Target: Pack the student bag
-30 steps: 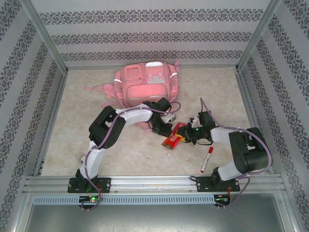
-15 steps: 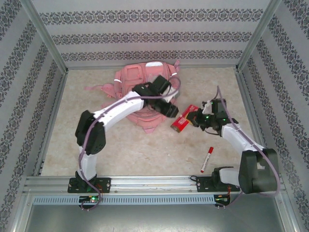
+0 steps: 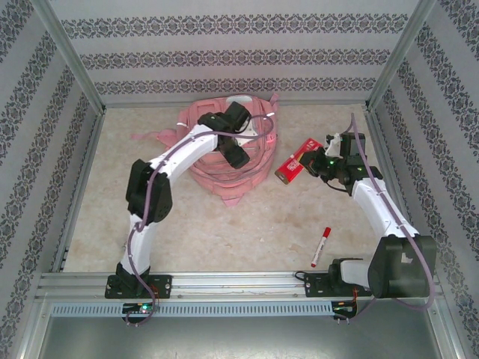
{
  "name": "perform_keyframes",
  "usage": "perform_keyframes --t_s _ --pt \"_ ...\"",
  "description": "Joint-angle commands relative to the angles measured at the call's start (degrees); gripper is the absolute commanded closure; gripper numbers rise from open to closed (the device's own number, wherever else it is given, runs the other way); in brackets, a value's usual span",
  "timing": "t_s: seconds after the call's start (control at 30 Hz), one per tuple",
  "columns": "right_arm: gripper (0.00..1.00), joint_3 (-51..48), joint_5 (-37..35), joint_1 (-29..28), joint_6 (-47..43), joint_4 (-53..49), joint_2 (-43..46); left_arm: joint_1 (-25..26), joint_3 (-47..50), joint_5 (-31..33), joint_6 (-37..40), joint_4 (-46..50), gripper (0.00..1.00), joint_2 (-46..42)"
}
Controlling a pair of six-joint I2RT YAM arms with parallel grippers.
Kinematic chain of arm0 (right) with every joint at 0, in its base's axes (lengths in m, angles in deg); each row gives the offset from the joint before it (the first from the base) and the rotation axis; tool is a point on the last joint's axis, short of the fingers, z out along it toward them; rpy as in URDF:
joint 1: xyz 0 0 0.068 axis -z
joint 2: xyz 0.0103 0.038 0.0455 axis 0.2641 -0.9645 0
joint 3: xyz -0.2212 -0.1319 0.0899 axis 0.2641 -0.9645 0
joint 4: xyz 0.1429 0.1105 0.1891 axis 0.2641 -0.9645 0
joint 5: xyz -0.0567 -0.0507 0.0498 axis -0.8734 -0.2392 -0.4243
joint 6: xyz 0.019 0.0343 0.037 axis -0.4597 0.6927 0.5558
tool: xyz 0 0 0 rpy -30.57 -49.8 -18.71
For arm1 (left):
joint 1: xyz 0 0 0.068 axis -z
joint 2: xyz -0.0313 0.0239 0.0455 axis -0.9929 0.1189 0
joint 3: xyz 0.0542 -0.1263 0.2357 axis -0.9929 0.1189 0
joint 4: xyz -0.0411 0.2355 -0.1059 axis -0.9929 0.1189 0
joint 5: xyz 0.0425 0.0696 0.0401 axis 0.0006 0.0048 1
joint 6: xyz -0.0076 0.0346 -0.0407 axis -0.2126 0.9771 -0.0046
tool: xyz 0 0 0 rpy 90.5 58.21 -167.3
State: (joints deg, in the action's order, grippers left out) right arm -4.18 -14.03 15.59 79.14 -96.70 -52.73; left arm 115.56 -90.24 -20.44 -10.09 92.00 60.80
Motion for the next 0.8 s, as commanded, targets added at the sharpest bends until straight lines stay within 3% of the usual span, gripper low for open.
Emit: perform_keyframes --t_s 0.0,0.13,0.2,0.33,0.5,0.63,0.7,0.77 --pt "1.00 0.66 -0.23 0.34 -1.08 -1.15 -0.33 0.17 -2.35 6.15 5.32 1.81 0.24 1.77" --pt "1.00 0.16 0.68 0.43 -1.67 -1.04 -0.72 -1.45 -3.36 8.39 3.13 -1.38 0.29 4.62" --pt "1.00 0.90 1.08 0.69 -2.81 -2.39 -1.05 -2.03 -3.65 10.55 2.78 -2.26 0.39 5.90" --pt "1.00 3.04 4.08 0.87 -3.68 -3.57 -2.33 -1.97 -5.46 14.93 4.13 -2.13 1.00 7.36" --pt "1.00 3.79 18.08 -0.10 5.14 5.45 -6.44 -1.88 -10.65 7.80 -0.40 -0.71 1.00 0.24" --pt "1.00 8.43 26.82 -3.46 10.70 10.22 -12.35 -1.80 -16.91 7.06 -4.63 -2.34 1.00 -4.00" --pt "1.00 11.05 25.97 -5.14 11.55 10.47 -14.92 -1.79 -20.44 8.00 -6.40 -2.38 1.00 -4.01" --pt "1.00 12.12 20.54 -7.49 14.66 11.82 -16.71 -1.79 -23.39 7.75 -7.61 -2.29 1.00 -3.21"
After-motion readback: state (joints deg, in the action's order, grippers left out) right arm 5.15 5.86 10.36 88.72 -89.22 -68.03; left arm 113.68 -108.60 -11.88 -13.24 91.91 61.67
